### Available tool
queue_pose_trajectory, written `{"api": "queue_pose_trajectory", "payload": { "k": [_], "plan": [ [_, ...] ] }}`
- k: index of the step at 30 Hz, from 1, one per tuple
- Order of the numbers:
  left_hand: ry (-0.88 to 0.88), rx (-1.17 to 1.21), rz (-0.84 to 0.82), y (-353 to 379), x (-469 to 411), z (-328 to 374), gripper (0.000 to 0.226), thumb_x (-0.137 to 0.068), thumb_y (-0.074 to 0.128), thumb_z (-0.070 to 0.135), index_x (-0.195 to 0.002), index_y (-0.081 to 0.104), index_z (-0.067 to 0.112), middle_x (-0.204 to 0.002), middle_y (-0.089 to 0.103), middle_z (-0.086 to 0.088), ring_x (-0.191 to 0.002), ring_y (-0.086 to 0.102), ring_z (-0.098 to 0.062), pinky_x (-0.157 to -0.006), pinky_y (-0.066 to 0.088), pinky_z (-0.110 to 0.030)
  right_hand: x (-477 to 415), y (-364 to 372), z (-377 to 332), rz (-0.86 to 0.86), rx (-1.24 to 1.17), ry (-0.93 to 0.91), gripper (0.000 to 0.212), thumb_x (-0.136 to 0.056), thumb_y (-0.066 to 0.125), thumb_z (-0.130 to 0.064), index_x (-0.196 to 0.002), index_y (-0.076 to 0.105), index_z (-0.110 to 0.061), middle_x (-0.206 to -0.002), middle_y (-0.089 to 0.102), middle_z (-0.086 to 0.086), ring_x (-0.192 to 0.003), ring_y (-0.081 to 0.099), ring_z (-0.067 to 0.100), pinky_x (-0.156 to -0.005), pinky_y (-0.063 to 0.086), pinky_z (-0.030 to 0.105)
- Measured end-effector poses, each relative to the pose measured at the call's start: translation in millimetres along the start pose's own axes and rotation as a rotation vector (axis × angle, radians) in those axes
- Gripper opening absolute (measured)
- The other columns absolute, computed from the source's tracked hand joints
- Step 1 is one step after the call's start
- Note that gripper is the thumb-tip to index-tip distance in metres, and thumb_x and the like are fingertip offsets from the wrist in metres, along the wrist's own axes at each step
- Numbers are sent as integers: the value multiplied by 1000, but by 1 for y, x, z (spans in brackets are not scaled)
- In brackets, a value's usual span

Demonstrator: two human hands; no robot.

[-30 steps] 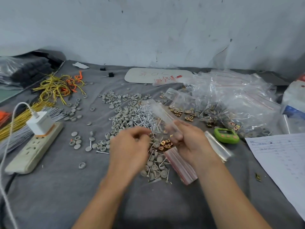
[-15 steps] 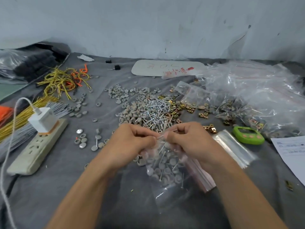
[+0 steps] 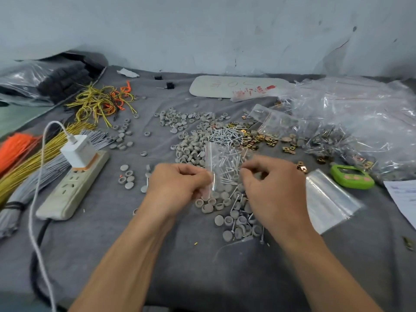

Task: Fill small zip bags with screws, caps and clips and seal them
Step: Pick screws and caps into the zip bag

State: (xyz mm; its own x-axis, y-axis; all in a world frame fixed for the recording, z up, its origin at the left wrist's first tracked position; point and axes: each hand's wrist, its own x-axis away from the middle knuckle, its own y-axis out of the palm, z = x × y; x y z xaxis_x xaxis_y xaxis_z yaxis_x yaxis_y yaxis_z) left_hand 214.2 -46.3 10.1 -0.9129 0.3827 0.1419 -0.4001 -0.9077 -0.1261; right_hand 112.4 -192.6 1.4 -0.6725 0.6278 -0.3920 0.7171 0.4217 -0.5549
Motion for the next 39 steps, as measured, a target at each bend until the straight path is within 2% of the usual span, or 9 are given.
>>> {"api": "queue_pose_trajectory", "payload": {
  "k": [3,7,14,19,24,27,30,35,39],
  "plan": [
    [68,-18,-10,11,2,3,16,-74,85,5,-63,79,15,-59,70,-12,-50,60,-15,-53,51,-25,1,5,-1,-247,-256,75,12,-91,72,-39,-84,79,-33,-72,72,-19,-66,65,-3,-57,45,11],
    [95,-84,-44,22,3,5,17,-70,84,7,-59,76,17,-58,69,-10,-51,59,-15,-53,47,-27,1,8,-3,-300,-413,148,27,-93,64,-44,-78,79,-27,-62,70,3,-56,60,14,-63,53,43],
    [114,-201,-64,36,8,2,20,-65,84,15,-53,71,24,-52,64,5,-47,53,-8,-50,42,-23,-2,3,7,-376,-551,310,27,-98,61,-23,-80,80,-14,-64,71,8,-56,63,19,-54,51,29],
    [145,-243,-7,44,10,1,24,-72,75,31,-54,63,22,-48,57,8,-45,47,-5,-51,38,-23,0,2,10,-279,-540,283,24,-94,67,-34,-79,78,-19,-68,74,7,-61,70,22,-58,56,35],
    [298,-456,-20,45,13,-1,33,-85,65,26,-54,64,17,-46,59,7,-43,51,-4,-46,36,-16,-1,1,12,-372,-669,335,29,-97,59,-14,-76,78,-17,-71,73,10,-62,68,21,-53,52,24],
    [371,-588,42,43,13,-2,34,-87,64,27,-54,69,23,-50,64,7,-48,59,-9,-45,41,-23,-2,3,18,-404,-626,334,33,-95,57,-4,-84,81,-24,-74,76,9,-65,69,20,-58,54,26],
    [416,-659,165,44,14,-2,26,-86,70,29,-60,73,32,-54,65,16,-53,61,-4,-47,44,-18,-4,2,21,-429,-625,331,40,-91,55,-1,-89,82,-31,-82,78,8,-73,73,21,-66,57,32],
    [295,-408,173,45,11,3,26,-77,84,22,-56,72,34,-56,67,20,-49,62,4,-43,42,-10,-5,2,24,-411,-664,330,32,-91,58,-4,-83,81,-24,-78,77,10,-68,72,21,-63,55,29],
    [205,-343,34,43,12,6,18,-72,85,17,-62,76,29,-55,70,7,-46,62,-4,-43,44,-17,-3,3,23,-391,-651,312,22,-84,69,-35,-78,79,-16,-68,72,9,-62,66,20,-59,50,31]
  ]
}}
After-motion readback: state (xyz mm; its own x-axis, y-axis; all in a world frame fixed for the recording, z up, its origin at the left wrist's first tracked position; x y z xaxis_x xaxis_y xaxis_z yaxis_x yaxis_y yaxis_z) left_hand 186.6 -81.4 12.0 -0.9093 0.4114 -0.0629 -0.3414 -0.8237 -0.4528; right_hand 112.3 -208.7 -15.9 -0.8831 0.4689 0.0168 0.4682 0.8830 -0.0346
